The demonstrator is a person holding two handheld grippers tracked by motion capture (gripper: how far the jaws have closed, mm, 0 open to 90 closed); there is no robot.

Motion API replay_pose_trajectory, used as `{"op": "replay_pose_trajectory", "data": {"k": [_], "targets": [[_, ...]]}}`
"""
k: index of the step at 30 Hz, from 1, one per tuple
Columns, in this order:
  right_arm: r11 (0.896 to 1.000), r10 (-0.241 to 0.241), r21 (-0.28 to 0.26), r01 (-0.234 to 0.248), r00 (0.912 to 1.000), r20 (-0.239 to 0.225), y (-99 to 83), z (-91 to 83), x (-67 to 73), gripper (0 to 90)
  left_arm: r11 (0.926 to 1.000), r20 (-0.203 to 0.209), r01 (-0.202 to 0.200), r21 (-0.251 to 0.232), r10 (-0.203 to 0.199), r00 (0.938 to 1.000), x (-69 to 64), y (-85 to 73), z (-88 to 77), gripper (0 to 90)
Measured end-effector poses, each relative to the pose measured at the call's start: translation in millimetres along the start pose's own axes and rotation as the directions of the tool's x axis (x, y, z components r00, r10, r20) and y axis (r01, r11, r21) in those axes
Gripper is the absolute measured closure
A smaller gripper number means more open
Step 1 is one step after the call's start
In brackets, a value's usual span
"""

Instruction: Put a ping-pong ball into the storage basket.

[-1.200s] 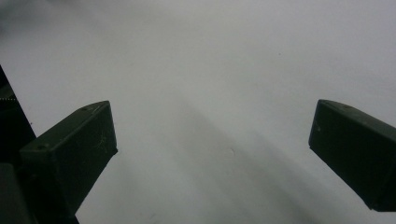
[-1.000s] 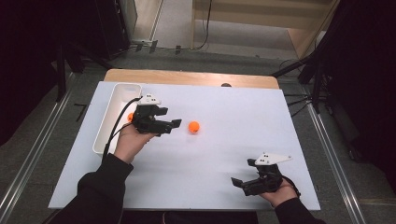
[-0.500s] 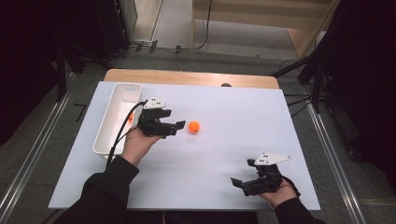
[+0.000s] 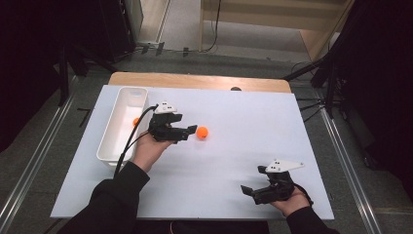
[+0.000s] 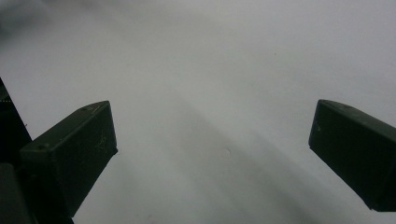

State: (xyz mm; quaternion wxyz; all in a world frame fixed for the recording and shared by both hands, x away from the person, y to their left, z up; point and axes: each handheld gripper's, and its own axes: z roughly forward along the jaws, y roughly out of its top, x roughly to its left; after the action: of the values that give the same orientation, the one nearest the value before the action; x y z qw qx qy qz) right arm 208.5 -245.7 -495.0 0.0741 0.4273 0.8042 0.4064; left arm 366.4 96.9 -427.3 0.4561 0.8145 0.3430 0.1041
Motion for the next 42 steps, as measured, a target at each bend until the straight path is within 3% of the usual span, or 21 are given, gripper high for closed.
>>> {"op": "replay_pose_trajectory", "data": {"k": [15, 20, 23, 29, 35, 36, 38, 39, 42], "targets": [[1.000, -0.004, -0.002, 0.004, 1.0000, -0.007, -0.1, 0.3, -0.4, 0.0, 0.9995, 0.012, -0.028, 0.018, 0.027, 0.9996, -6.3, 12.3, 17.1, 25.8], [1.000, -0.004, 0.000, 0.004, 1.0000, -0.009, -0.3, -0.1, -0.9, 0.0, 0.9994, 0.016, -0.023, 0.027, 0.022, 0.9996, -4.2, 14.3, 25.7, 25.9], [1.000, -0.006, -0.001, 0.006, 0.9999, -0.008, -0.4, 0.2, -0.9, 0.0, 0.9995, 0.048, 0.002, 0.030, -0.003, 0.9988, -0.7, 16.0, 30.5, 25.9], [1.000, -0.004, 0.000, 0.004, 1.0000, -0.008, -0.5, -0.1, -1.1, 0.0, 0.9994, 0.025, -0.004, 0.036, 0.003, 0.9997, 1.0, 20.0, 38.9, 25.9], [1.000, -0.003, 0.000, 0.003, 0.9999, -0.010, -0.7, -0.4, -1.3, 0.0, 0.9988, 0.000, -0.032, 0.037, 0.032, 0.9995, 0.8, 21.3, 45.7, 25.9], [1.000, 0.000, 0.000, 0.000, 1.0000, -0.006, -0.7, -0.1, -1.2, 0.0, 0.9983, 0.007, -0.034, 0.047, 0.034, 0.9994, 0.4, 21.8, 47.3, 25.0], [1.000, -0.007, 0.003, 0.007, 1.0000, -0.007, -0.8, -0.2, -1.3, 0.0, 0.9959, 0.026, -0.045, 0.079, 0.043, 0.9987, -0.2, 23.2, 52.9, 11.8], [1.000, -0.006, 0.003, 0.006, 0.9999, -0.009, -0.8, 0.0, -1.0, 0.0, 0.9949, 0.033, -0.049, 0.088, 0.047, 0.9984, -0.8, 23.5, 55.4, 10.3], [1.000, -0.004, 0.007, 0.004, 0.9999, -0.012, -0.9, -0.4, -0.5, 0.0, 0.9951, 0.048, -0.043, 0.089, 0.039, 0.9981, -2.0, 23.6, 62.2, 0.0]]}}
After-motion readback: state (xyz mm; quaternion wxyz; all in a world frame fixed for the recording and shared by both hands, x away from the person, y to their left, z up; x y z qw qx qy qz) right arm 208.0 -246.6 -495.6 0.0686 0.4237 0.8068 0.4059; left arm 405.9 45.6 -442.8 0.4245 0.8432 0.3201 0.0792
